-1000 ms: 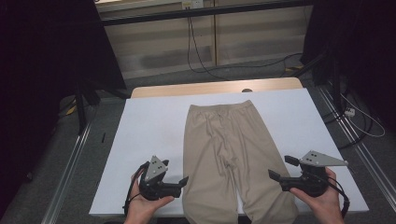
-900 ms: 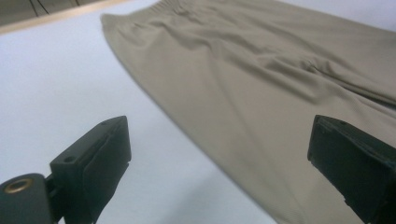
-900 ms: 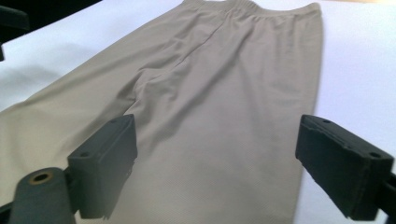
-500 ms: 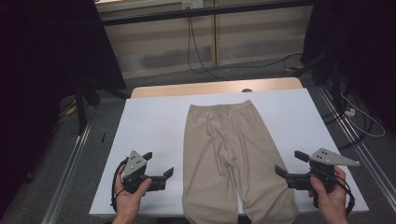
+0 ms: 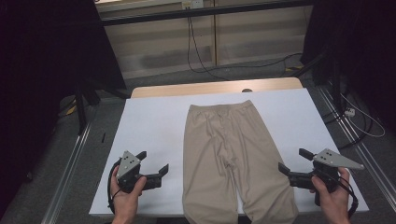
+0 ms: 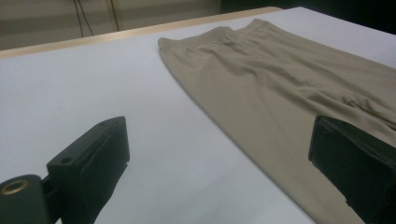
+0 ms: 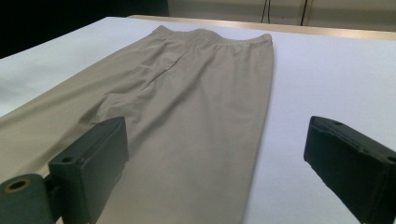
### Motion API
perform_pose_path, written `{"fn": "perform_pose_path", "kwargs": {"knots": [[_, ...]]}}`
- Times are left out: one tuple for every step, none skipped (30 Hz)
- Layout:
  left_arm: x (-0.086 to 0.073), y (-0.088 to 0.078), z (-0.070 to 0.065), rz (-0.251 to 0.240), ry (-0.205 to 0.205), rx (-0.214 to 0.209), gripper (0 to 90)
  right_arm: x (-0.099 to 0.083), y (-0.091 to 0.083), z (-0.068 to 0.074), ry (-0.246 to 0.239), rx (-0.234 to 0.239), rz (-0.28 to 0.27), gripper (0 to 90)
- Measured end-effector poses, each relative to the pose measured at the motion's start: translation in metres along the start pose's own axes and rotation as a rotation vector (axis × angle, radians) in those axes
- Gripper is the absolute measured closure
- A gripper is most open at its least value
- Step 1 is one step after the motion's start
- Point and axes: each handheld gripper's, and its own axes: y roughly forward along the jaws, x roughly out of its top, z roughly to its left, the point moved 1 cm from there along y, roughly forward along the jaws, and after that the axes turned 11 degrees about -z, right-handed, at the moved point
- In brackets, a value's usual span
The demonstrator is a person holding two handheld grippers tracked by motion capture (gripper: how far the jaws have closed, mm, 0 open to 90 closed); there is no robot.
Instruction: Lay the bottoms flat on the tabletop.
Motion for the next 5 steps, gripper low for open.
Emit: {"fn": "perform_pose_path", "kwargs": {"knots": [[-0.0005,0.0005,-0.0002,0.000,-0.005,-0.002,5.5,-0.0002,0.0001,0.0001,0.002,-0.002,0.002,6.2],[-0.0007,0.0006,0.0003,0.005,-0.003,-0.008,5.4,-0.0001,0.0002,0.0000,0.003,-0.001,0.000,6.2],[-0.0008,0.0009,0.0005,0.005,-0.002,-0.009,5.5,0.0001,0.0002,-0.0001,0.004,0.000,-0.002,6.1],[-0.0009,0.0012,0.0005,0.004,-0.002,-0.009,5.5,0.0000,0.0002,-0.0002,0.003,0.000,-0.002,6.1],[-0.0006,0.0012,0.0005,0.010,-0.002,-0.009,5.5,-0.0001,0.0003,-0.0004,0.004,0.000,0.001,6.1]]}}
